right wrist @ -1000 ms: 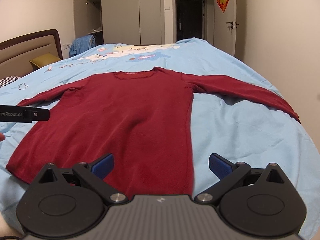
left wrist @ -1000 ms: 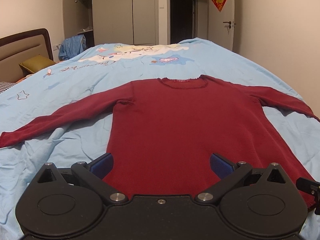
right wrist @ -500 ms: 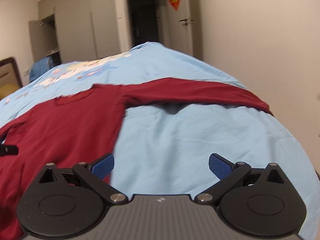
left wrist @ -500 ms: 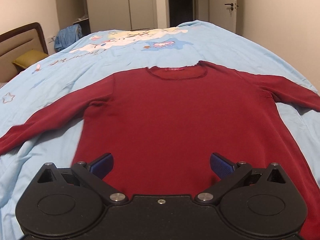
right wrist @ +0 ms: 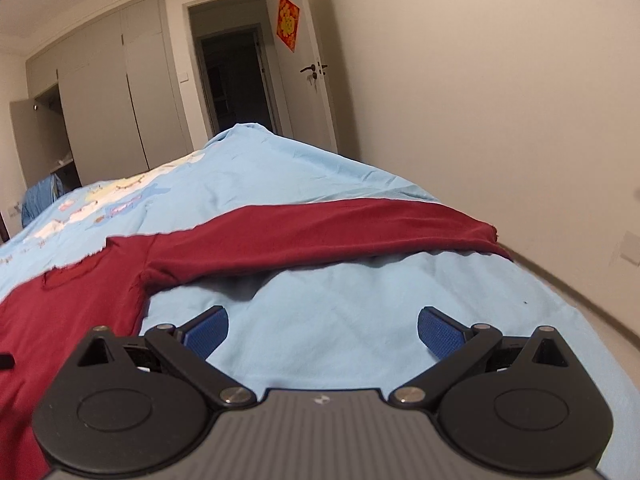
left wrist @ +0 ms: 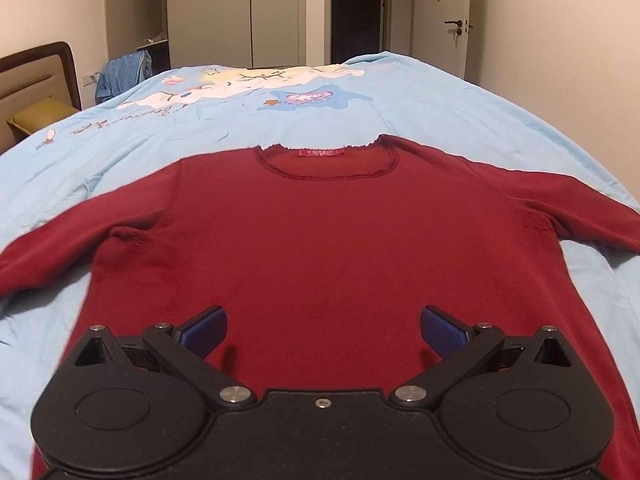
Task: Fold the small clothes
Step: 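Move the right gripper over the sweater to the sleeve cuff beside it, then close the right gripper on the red sleeve cuff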
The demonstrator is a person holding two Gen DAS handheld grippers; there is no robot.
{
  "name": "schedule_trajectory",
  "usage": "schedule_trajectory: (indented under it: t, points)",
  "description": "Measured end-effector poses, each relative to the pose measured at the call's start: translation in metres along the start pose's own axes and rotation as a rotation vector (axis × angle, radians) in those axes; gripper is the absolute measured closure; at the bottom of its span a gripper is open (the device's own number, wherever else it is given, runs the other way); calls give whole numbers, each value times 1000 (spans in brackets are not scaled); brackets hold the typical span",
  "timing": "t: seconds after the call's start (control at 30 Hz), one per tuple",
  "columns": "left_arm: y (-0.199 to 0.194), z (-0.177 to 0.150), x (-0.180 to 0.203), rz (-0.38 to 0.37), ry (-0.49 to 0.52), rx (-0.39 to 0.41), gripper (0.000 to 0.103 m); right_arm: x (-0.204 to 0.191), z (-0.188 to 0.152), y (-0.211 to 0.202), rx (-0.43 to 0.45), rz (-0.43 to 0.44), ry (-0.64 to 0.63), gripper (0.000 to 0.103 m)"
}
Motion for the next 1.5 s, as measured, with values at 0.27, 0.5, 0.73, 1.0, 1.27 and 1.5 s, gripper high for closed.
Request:
schedule_trajectory:
  t: [0.27, 0.5, 0.73, 1.0, 1.27, 1.5]
  points:
    - [14, -22, 6, 34, 8, 54, 0, 52, 19, 24, 51, 17, 235, 0]
    - [14, -29, 3, 24, -23, 80, 0, 95, 26, 43, 112, 15, 436, 0]
    - [14, -30, 2, 23, -22, 76, 0, 129, 41, 65, 246, 20, 592, 6]
    - [13, -27, 0, 9, -29, 61, 0, 151, 34, 88, 208, -220, 544, 82]
    - [-10, -4, -38, 29, -94, 69, 1, 107, 73, 93, 201, -254, 174, 95]
    - [-31, 9, -77, 67, -121, 105, 1, 10, 116, 107, 211, -174, -163, 96]
Point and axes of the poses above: each gripper's, at about its wrist camera, not at the fingertips, and y roughly the way its jaws point, x to its right, z to its top, the point moved 8 cm from there along y, roughly the way its jaws point, and after that the axes turned 15 degrees about z, right-handed, at the moved point
